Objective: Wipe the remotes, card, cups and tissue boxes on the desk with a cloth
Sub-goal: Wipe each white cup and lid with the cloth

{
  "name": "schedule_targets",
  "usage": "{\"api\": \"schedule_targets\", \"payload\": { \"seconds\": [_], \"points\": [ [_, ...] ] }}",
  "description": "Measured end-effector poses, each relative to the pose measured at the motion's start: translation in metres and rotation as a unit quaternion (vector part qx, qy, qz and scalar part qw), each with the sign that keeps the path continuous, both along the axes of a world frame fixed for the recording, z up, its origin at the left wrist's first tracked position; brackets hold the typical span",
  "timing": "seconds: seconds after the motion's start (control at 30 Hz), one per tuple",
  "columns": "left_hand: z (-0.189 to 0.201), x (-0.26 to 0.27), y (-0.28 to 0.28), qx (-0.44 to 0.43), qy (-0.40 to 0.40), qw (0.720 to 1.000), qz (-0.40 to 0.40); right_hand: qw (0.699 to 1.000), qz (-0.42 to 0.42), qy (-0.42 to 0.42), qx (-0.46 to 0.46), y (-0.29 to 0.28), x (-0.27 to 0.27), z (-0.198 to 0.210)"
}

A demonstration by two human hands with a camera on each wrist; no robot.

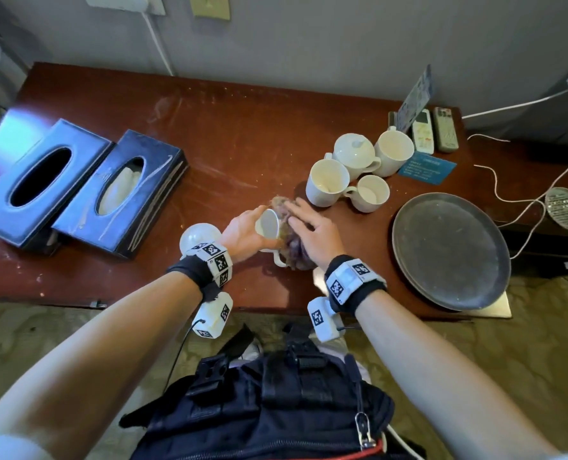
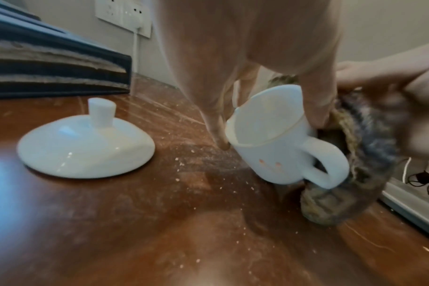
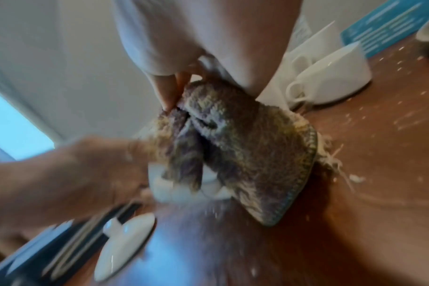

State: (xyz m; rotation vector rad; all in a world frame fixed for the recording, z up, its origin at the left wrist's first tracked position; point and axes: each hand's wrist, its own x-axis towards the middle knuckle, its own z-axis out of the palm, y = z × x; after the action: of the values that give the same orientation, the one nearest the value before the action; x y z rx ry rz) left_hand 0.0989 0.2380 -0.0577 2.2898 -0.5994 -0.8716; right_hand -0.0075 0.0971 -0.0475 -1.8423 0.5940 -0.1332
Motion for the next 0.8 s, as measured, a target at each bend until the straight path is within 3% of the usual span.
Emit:
{"api": "schedule_targets", "payload": {
  "seconds": [0.17, 0.27, 0.4, 0.6, 0.8],
  "points": [
    [-0.011, 0.000, 0.010, -0.014, 0.030, 0.999, 0.031, 0.998, 0.033, -0.007, -0.048, 0.016, 0.011, -0.024],
    [-0.012, -0.002, 0.011, -0.022, 0.040, 0.998, 0.039, 1.000, -0.018, -0.005, -0.015, 0.007, 0.018, -0.032],
    [-0.009, -0.001, 0.004, -0.012, 0.032, 0.999, 0.023, 0.996, -0.061, 0.060, -0.012, -0.012, 0.025, -0.027],
    [-0.011, 0.003, -0.001, -0.028, 0.057, 0.997, 0.044, 0.985, 0.037, -0.100, -0.136, 0.016, -0.001, -0.023],
    [-0.014, 0.004, 0.003, -0.004, 0.055, 0.998, 0.038, 0.998, -0.059, -0.022, 0.026, -0.006, 0.006, -0.029]
  ]
}}
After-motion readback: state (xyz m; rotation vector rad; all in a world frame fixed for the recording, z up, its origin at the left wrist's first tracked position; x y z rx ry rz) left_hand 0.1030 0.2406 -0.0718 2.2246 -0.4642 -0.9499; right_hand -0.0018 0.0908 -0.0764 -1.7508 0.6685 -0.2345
